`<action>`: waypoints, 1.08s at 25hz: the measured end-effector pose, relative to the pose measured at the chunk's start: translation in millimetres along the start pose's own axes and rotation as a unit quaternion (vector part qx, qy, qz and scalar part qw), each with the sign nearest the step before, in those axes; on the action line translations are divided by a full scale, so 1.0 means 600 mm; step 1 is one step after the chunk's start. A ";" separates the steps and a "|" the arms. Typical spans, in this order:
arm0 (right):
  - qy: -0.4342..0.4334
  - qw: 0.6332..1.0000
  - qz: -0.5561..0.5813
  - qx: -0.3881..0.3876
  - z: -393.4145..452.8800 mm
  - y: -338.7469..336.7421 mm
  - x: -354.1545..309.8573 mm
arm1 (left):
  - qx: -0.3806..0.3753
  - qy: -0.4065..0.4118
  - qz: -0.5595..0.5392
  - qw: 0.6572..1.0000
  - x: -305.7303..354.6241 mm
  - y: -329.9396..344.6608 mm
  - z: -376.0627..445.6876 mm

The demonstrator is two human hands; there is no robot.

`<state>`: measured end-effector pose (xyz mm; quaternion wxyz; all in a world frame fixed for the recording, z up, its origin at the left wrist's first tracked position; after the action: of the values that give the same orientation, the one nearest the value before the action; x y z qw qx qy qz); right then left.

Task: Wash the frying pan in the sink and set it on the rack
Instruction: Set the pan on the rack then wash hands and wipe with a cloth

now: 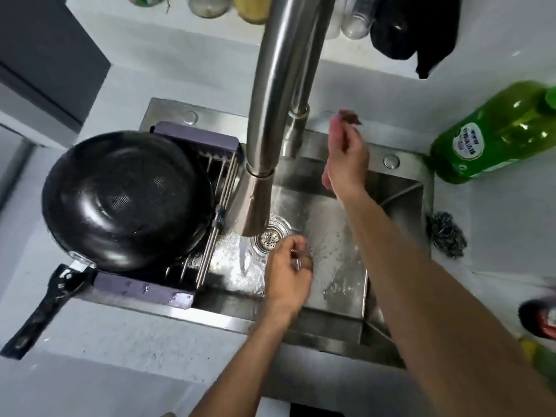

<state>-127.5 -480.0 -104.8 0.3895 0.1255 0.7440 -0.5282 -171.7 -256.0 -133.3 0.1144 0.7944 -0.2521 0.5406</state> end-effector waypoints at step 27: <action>-0.133 0.929 -0.318 -0.134 0.146 -0.121 0.232 | -0.089 0.198 0.096 0.971 0.182 0.361 0.193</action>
<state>-224.3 -618.5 -165.8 0.3095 -0.2421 0.7502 -0.5318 -161.0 -522.5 -98.0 0.1798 0.6304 -0.3472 0.6706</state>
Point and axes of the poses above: each hand's wrist, its own z-axis towards the middle knuckle, its own y-axis out of the palm, x = y × z, the point moved 7 cm from there along z, towards the middle knuckle, and after that the axes turned 15 degrees about -z, right-handed, at the moved point
